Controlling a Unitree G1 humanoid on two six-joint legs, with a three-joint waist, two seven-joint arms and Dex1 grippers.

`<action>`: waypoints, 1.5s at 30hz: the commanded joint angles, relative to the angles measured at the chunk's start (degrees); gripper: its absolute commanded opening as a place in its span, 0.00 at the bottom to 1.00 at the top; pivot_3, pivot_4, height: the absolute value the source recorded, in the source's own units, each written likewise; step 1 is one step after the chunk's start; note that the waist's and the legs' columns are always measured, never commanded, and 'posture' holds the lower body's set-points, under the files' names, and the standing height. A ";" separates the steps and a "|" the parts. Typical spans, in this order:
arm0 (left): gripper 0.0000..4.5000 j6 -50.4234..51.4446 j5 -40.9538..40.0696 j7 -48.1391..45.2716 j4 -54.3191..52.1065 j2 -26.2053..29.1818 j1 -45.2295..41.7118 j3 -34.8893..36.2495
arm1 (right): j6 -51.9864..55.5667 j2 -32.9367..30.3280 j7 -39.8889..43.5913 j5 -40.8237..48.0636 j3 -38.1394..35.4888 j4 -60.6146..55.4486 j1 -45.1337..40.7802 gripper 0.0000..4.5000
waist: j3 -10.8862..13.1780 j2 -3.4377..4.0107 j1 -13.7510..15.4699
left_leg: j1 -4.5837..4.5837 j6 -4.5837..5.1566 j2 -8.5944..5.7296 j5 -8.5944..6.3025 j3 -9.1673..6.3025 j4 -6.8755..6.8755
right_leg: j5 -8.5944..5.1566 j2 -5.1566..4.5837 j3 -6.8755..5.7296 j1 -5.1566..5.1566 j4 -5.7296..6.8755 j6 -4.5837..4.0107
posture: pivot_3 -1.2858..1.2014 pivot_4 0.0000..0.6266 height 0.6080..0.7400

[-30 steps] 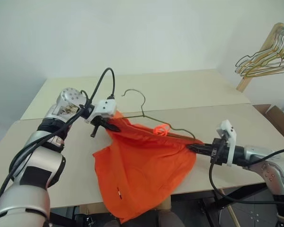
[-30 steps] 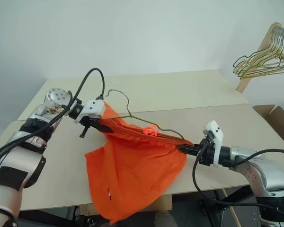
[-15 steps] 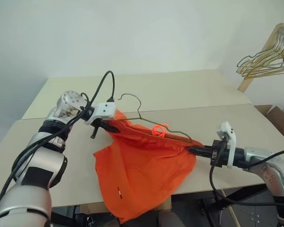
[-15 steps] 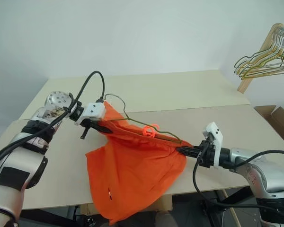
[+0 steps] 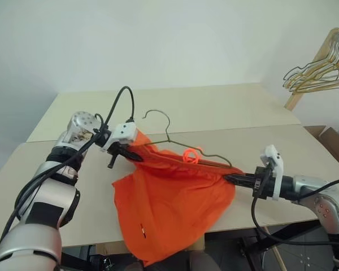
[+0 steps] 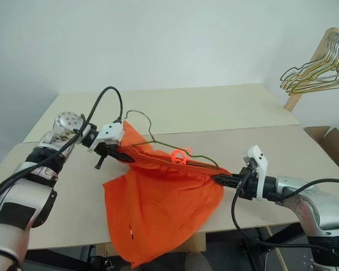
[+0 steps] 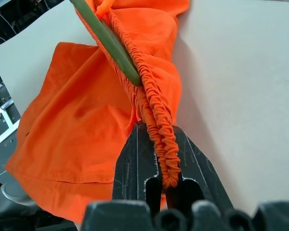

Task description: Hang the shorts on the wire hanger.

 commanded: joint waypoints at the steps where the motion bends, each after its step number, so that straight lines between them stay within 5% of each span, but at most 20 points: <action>1: 0.00 3.02 -2.33 -0.18 -1.50 5.31 0.34 -0.59 | -1.07 -1.69 -0.85 -0.83 -3.61 0.99 0.45 0.00 | 0.00 0.00 -0.02 | 0.00 0.00 0.01 0.00 0.00 0.00 | 0.00 0.01 0.00 0.00 0.00 0.00 | 0.44 0.00 1.00; 11: 0.00 -1.19 -2.01 -0.18 -4.76 10.43 2.55 -6.84 | -1.50 -2.63 -0.32 -1.23 -3.72 2.04 0.19 0.00 | 0.00 0.00 0.06 | 0.01 0.00 0.01 0.00 0.00 0.00 | 0.00 0.00 0.00 0.00 -0.01 0.00 | 0.44 0.00 1.00; 14: 0.00 -7.61 3.91 -0.18 -2.36 10.97 2.83 -7.66 | -2.17 -3.19 0.00 -1.92 -3.71 2.71 -0.04 0.00 | 0.00 0.00 0.09 | 0.01 0.00 0.01 0.00 0.01 0.00 | 0.00 0.01 0.00 0.00 -0.01 0.00 | 0.44 0.00 1.00; 24: 0.00 -3.13 9.13 10.11 5.26 4.77 -1.51 -4.52 | -2.95 -3.95 1.43 -1.10 -3.50 1.18 0.72 0.00 | 0.00 0.00 0.28 | -0.03 0.00 -0.02 0.00 0.01 0.03 | 0.00 -0.01 -0.01 0.01 -0.04 0.00 | 0.44 0.00 1.00; 41: 0.00 -16.07 22.12 14.16 9.95 7.81 -2.10 -8.40 | -2.12 -6.74 5.15 3.86 -4.72 0.94 1.68 0.00 | -0.01 -0.01 0.03 | -0.02 0.00 -0.02 0.00 0.01 0.02 | 0.00 -0.01 -0.02 0.01 -0.05 0.00 | 0.44 0.00 1.00; 45: 0.00 -14.26 18.49 11.83 9.54 6.18 -2.28 -5.71 | -2.02 -6.83 5.06 3.83 -3.90 0.28 0.48 0.00 | -0.01 -0.01 0.00 | -0.02 0.00 -0.02 0.00 0.01 0.02 | 0.00 -0.01 -0.01 0.01 -0.04 0.00 | 0.44 0.00 1.00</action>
